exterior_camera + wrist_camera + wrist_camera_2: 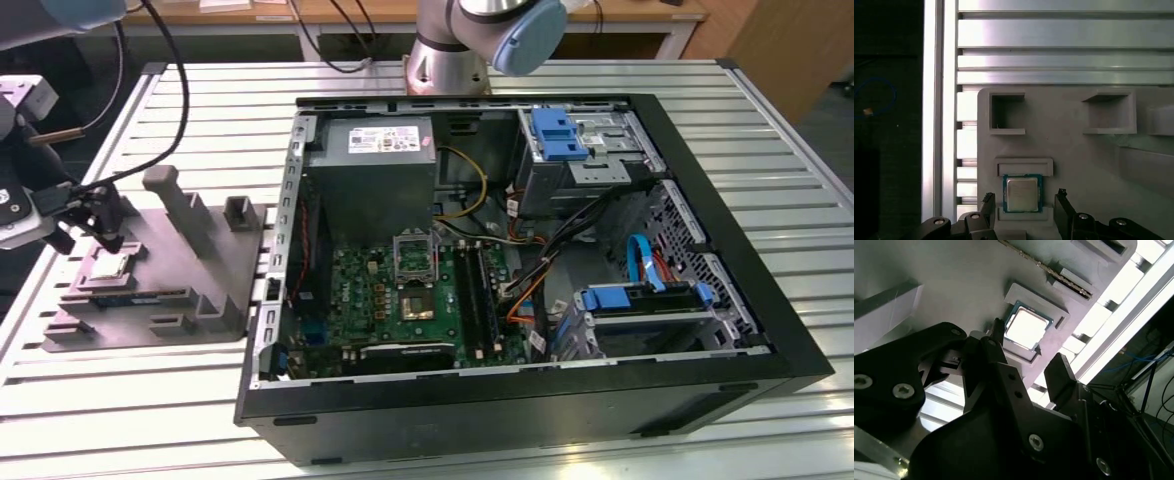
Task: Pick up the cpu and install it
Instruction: 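Pick up the cpu and move it towards the insertion slot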
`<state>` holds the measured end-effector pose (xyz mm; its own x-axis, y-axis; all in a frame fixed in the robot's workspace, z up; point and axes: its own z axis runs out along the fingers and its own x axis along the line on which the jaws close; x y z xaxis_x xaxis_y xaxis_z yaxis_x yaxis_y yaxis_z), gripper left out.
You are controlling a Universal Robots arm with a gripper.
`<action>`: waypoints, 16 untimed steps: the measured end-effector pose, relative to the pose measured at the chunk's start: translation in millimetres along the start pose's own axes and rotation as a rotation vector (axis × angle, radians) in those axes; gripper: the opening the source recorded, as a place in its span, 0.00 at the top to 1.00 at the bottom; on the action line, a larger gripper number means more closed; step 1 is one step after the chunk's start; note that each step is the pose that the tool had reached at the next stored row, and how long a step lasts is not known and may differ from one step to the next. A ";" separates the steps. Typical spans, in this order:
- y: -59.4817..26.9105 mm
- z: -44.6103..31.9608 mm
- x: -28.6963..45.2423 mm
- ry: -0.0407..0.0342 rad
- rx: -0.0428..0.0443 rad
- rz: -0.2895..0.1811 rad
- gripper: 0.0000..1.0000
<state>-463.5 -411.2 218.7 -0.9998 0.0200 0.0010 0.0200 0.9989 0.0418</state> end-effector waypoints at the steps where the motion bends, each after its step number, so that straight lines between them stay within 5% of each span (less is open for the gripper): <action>1: -0.1 1.9 0.0 -0.0001 -0.0001 0.000 0.41; 7: -0.5 11.2 0.0 -0.0047 0.0019 0.000 0.40; 10: -0.7 16.8 0.1 -0.0065 0.0018 0.000 0.28; 16: -1.2 27.6 0.2 -0.0065 0.0019 0.000 0.28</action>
<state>-463.7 -411.3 191.1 -0.9998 0.0199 -0.0056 0.0197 0.9990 0.0399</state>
